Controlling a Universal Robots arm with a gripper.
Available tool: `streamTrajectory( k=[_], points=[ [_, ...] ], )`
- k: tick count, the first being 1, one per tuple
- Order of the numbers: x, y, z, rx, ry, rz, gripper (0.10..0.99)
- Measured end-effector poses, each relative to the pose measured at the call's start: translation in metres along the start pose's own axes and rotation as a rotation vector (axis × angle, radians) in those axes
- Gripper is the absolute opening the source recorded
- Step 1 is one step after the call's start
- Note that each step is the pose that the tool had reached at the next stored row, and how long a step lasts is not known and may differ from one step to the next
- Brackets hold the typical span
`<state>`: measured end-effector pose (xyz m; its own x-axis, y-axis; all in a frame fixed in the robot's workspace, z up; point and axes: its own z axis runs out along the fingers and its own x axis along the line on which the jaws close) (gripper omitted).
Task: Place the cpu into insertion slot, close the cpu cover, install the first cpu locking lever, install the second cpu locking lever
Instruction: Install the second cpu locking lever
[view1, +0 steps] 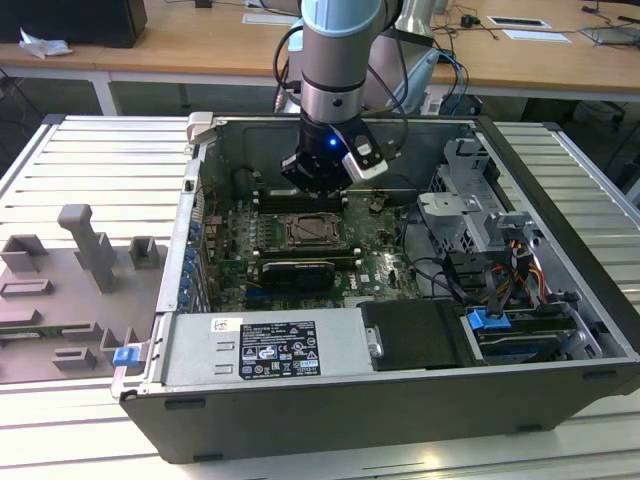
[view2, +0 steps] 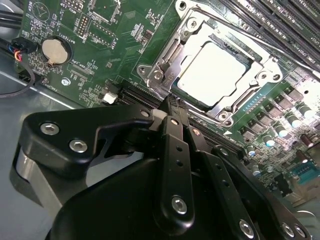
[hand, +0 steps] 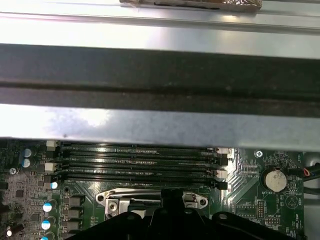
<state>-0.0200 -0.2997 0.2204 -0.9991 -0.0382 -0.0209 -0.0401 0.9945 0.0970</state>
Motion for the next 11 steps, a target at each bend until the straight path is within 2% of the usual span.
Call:
streamTrajectory(
  k=[11],
  points=[
    [0.0001,-0.0041,-0.0004,0.0,0.0001,0.0,0.106]
  ],
)
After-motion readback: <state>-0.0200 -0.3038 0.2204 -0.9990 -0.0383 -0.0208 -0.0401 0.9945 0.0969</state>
